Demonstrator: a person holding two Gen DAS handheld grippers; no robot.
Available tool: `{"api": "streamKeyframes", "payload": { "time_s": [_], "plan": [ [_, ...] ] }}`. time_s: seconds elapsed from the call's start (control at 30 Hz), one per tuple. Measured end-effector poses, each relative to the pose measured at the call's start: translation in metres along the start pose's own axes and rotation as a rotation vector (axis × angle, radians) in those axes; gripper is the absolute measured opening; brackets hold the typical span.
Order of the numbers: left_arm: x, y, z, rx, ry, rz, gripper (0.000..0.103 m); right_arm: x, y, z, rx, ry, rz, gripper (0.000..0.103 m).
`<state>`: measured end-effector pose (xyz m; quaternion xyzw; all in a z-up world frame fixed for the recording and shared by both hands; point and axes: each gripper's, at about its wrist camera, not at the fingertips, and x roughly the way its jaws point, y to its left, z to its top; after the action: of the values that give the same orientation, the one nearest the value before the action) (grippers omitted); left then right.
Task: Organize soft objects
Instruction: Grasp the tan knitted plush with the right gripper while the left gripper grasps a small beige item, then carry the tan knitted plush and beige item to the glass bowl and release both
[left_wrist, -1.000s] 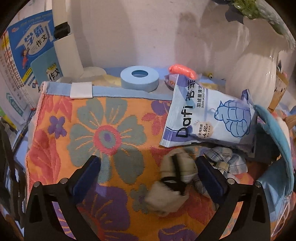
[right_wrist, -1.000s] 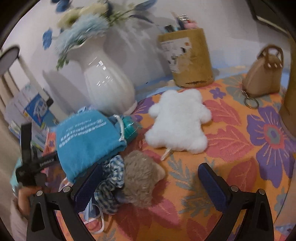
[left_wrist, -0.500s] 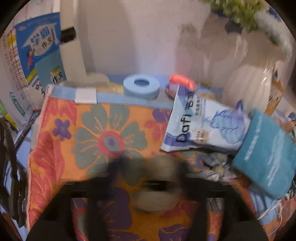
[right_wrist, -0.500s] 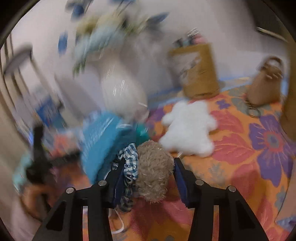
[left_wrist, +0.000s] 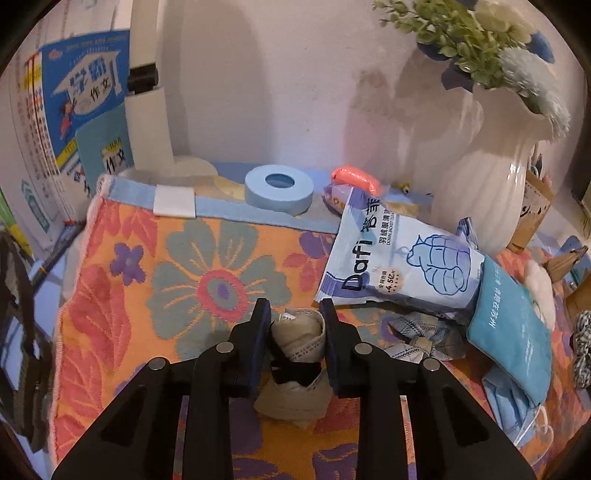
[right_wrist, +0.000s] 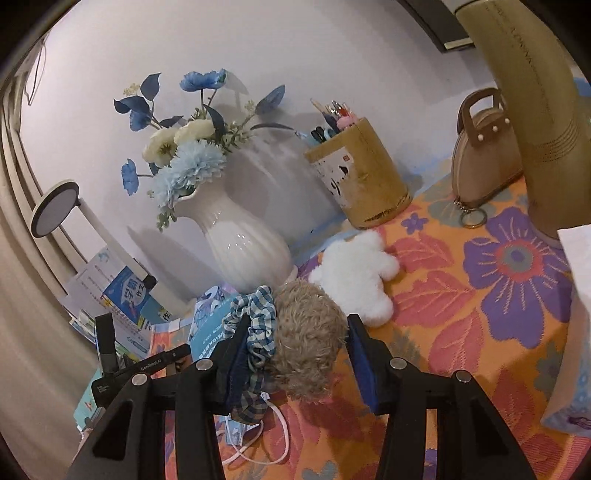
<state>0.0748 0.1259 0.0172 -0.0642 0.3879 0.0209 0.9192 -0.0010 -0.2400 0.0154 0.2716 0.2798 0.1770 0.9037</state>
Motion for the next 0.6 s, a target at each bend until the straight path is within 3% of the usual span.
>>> {"api": "streamKeyframes", "payload": {
  "time_s": [0.13,0.3,0.5,0.6],
  "plan": [
    [-0.012,-0.009,-0.002,0.039,-0.05,0.043,0.024,0.004,-0.001,0.0,0.0,0.018,0.006,0.048],
    [-0.016,-0.011,-0.003,0.045,-0.067,0.041,0.024,0.005,-0.002,-0.001,0.003,0.027,0.019,0.049],
    [-0.013,0.012,-0.003,-0.07,-0.058,0.009,0.024,0.006,-0.002,-0.002,0.008,0.039,0.044,0.049],
    [-0.013,0.021,-0.004,-0.125,-0.064,0.042,0.024,0.006,-0.002,-0.002,0.008,0.044,0.055,0.049]
  ]
}}
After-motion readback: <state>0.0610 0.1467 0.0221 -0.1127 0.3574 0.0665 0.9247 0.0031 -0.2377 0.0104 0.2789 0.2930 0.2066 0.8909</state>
